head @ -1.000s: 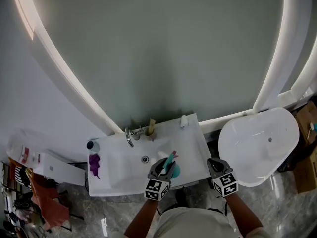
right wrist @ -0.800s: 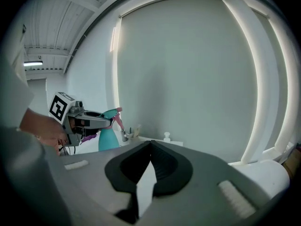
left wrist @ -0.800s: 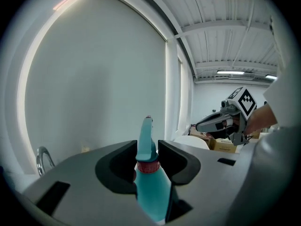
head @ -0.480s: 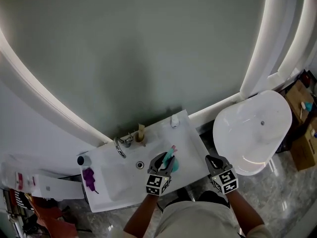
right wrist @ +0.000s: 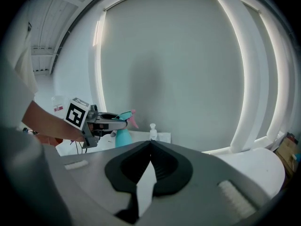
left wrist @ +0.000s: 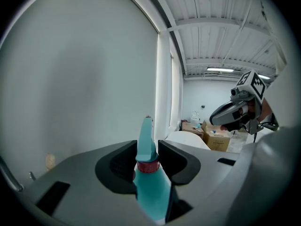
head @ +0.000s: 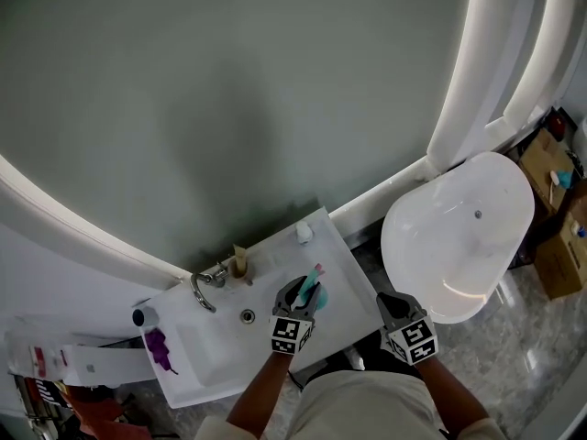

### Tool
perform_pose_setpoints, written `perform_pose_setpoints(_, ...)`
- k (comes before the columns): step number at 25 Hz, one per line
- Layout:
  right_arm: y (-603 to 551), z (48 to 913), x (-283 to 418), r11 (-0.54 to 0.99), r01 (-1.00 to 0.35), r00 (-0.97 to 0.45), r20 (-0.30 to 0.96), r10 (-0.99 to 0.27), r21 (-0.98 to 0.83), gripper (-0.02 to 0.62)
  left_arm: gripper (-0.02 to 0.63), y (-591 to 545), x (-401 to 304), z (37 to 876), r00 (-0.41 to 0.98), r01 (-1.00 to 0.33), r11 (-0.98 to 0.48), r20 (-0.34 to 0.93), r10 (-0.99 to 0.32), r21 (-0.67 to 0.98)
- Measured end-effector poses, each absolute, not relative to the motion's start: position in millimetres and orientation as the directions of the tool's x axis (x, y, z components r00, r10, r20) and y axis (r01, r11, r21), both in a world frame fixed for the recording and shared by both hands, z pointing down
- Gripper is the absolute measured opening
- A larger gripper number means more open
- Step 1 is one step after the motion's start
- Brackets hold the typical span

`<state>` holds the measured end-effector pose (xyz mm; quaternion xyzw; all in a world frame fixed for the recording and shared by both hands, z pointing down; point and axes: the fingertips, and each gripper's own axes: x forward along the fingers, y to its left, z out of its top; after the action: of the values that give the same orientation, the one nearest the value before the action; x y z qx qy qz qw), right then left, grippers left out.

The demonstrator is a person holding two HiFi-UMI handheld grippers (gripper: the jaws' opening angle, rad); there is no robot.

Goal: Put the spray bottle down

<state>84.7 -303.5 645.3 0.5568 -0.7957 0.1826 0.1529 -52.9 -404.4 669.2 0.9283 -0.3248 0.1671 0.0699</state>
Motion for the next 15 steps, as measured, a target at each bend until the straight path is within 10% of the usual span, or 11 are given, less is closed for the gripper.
perform_pose_setpoints(15,-335.7,698.4,109.8,0.29,-0.942,-0.335,0.539,-0.773,-0.171,0.011,0.14,-467.6,13.4,755.7,0.733,-0.582,-0.813,0.428,-0.528,-0.006)
